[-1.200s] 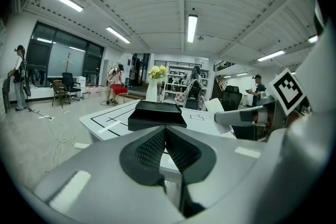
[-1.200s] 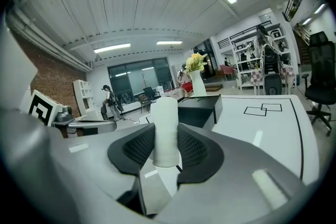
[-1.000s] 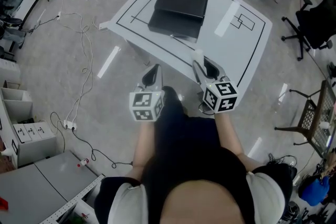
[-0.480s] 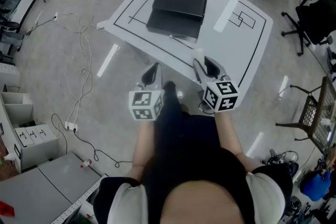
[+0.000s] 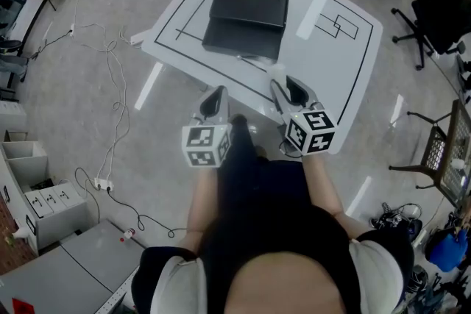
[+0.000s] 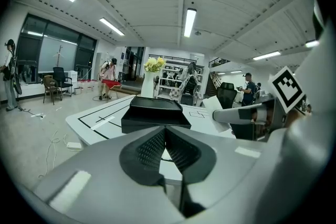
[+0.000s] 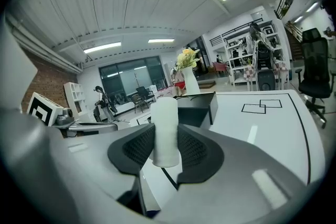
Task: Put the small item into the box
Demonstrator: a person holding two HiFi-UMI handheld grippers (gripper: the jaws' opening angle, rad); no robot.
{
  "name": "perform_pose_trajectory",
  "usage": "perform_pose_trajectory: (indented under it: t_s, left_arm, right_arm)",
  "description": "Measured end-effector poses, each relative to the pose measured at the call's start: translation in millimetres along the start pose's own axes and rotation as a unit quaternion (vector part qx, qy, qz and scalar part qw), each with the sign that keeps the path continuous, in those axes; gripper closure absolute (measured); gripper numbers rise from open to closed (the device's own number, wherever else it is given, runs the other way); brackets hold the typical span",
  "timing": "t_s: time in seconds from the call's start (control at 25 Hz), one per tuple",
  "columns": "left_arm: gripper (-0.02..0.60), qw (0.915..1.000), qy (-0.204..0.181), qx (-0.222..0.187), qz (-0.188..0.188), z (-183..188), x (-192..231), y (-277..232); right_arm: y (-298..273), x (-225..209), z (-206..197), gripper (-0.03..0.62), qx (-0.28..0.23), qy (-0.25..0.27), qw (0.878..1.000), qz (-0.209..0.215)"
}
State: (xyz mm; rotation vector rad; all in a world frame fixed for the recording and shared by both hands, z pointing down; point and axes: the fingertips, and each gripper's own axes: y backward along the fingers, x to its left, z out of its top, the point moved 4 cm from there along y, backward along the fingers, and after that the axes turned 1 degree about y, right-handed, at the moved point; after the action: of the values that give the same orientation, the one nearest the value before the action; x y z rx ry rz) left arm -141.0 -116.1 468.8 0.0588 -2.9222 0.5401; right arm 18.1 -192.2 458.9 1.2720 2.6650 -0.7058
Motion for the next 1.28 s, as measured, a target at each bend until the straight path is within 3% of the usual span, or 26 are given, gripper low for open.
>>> perform_pose_trajectory:
  t_s: [1.28]
  left_arm:
    - [0.572,0.9973,-0.01,0.034,-0.065,47.3,55.1,-94.3]
  right_arm:
    - [-78.1,-25.4,40.2,0.462,0.015,-0.023,0.997,-0.072]
